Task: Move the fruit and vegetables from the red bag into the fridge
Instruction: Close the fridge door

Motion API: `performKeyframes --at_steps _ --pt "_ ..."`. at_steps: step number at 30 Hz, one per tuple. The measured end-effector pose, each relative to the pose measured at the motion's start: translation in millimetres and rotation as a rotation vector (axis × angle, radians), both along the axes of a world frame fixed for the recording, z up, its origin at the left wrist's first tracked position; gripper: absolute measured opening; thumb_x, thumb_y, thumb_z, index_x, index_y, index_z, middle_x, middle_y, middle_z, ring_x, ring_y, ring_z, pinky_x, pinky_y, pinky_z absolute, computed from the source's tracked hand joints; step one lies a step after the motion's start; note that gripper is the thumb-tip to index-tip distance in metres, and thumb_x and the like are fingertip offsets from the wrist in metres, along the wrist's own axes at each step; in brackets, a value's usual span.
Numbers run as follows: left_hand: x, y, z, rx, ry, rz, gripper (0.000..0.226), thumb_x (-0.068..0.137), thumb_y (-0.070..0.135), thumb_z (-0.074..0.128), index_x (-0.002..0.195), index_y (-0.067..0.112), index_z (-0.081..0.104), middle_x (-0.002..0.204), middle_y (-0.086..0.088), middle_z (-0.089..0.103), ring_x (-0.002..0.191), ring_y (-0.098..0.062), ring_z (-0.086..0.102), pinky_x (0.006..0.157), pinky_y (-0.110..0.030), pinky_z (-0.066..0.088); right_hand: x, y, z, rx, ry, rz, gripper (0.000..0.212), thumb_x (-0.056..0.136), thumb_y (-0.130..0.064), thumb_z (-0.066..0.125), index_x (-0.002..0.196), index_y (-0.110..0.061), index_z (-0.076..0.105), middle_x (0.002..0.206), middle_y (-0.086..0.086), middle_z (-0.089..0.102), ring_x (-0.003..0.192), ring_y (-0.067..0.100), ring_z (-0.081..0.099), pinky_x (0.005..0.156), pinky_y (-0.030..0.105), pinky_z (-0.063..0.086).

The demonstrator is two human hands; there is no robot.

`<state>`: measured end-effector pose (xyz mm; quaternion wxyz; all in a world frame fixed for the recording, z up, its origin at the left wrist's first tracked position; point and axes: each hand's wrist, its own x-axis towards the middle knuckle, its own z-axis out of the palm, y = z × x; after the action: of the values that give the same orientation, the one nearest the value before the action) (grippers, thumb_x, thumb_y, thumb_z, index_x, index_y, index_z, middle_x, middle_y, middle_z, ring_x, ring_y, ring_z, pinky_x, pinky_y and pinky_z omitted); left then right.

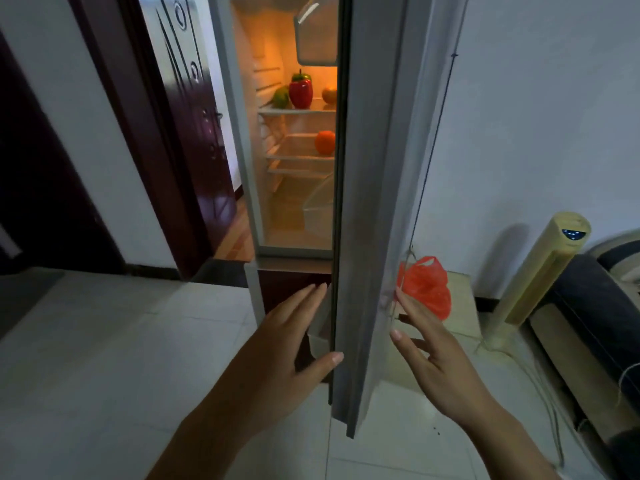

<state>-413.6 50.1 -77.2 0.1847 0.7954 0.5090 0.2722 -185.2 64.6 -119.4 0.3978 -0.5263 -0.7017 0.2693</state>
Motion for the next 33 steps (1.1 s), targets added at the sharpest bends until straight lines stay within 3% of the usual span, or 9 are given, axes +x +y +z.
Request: performKeyframes --at_steps 2,6,11,14,17,19,25,30,33 --pt "-23 9 6 0.046 0.023 -0.005 0.077 0.084 0.048 0.056 0.132 0.051 -0.004 0.132 0.042 -0.008 0.127 0.017 0.001 0.093 0.004 0.000 -25 12 2 0.023 -0.026 0.002 0.054 0.085 -0.057 0.042 0.136 -0.057 0.023 0.138 -0.040 0.025 0.129 -0.014 0.027 0.104 0.024 0.038" --pt "-59 35 18 0.159 0.071 -0.045 0.080 0.084 0.049 0.055 0.133 0.051 -0.008 0.141 0.034 -0.008 0.130 0.012 0.001 0.104 -0.013 0.007 -69 41 5 0.060 -0.107 0.005 0.056 0.085 -0.067 0.037 0.138 -0.055 0.021 0.144 -0.029 0.025 0.133 -0.006 0.027 0.107 0.037 0.038" --pt "-91 69 26 0.286 0.191 0.057 0.094 0.085 0.052 0.052 0.133 0.042 -0.029 0.140 0.020 -0.041 0.133 -0.002 -0.016 0.102 -0.022 0.008 -108 84 26 0.080 -0.171 0.026 0.064 0.082 -0.065 0.042 0.140 -0.050 0.021 0.151 -0.019 0.019 0.135 -0.003 0.024 0.109 0.038 0.035" --pt "-107 97 32 0.458 0.239 0.060 0.099 0.082 0.045 0.059 0.142 0.038 -0.020 0.152 0.005 -0.029 0.143 -0.019 -0.008 0.107 -0.033 0.015 -122 115 44 0.131 -0.240 0.023 0.067 0.083 -0.058 0.046 0.143 -0.042 0.021 0.153 -0.016 0.017 0.136 -0.002 0.020 0.110 0.028 0.030" --pt "-120 133 39 0.493 0.263 0.089 0.094 0.083 0.042 0.058 0.142 0.040 -0.015 0.150 0.008 -0.031 0.139 -0.015 -0.019 0.108 -0.036 0.009 -131 148 58 0.189 -0.317 0.010 0.069 0.084 -0.056 0.047 0.145 -0.036 0.021 0.154 -0.013 0.015 0.138 0.002 0.019 0.105 0.019 0.023" --pt "-129 162 40 0.498 0.294 0.148 0.092 0.083 0.043 0.058 0.142 0.038 -0.013 0.150 0.007 -0.030 0.138 -0.017 -0.024 0.109 -0.039 0.009 -138 173 65 0.236 -0.354 -0.002 0.069 0.084 -0.057 0.046 0.145 -0.036 0.020 0.154 -0.012 0.013 0.139 0.005 0.018 0.105 0.020 0.023" --pt "-157 251 30 0.485 0.495 0.275 0.093 0.076 0.050 0.063 0.148 0.026 0.010 0.158 -0.009 0.002 0.141 -0.044 0.002 0.103 -0.061 0.033 -154 253 72 0.372 -0.431 -0.001 0.069 0.086 -0.056 0.042 0.146 -0.029 0.022 0.156 -0.006 0.010 0.142 0.012 0.010 0.110 0.027 0.023" --pt "-178 324 30 0.479 0.562 0.306 0.090 0.077 0.057 0.057 0.149 0.024 0.012 0.157 -0.011 0.003 0.140 -0.047 0.008 0.105 -0.062 0.031 -157 318 79 0.418 -0.446 0.029 0.067 0.088 -0.051 0.047 0.146 -0.029 0.022 0.156 -0.006 0.009 0.142 0.013 0.010 0.111 0.033 0.030" --pt "-185 361 34 0.513 0.586 0.318 0.087 0.078 0.056 0.055 0.147 0.018 0.019 0.154 -0.018 0.014 0.137 -0.048 0.018 0.106 -0.060 0.031 -156 354 83 0.465 -0.464 0.030 0.067 0.088 -0.057 0.042 0.145 -0.026 0.025 0.155 -0.003 0.013 0.143 0.016 0.013 0.110 0.039 0.033"
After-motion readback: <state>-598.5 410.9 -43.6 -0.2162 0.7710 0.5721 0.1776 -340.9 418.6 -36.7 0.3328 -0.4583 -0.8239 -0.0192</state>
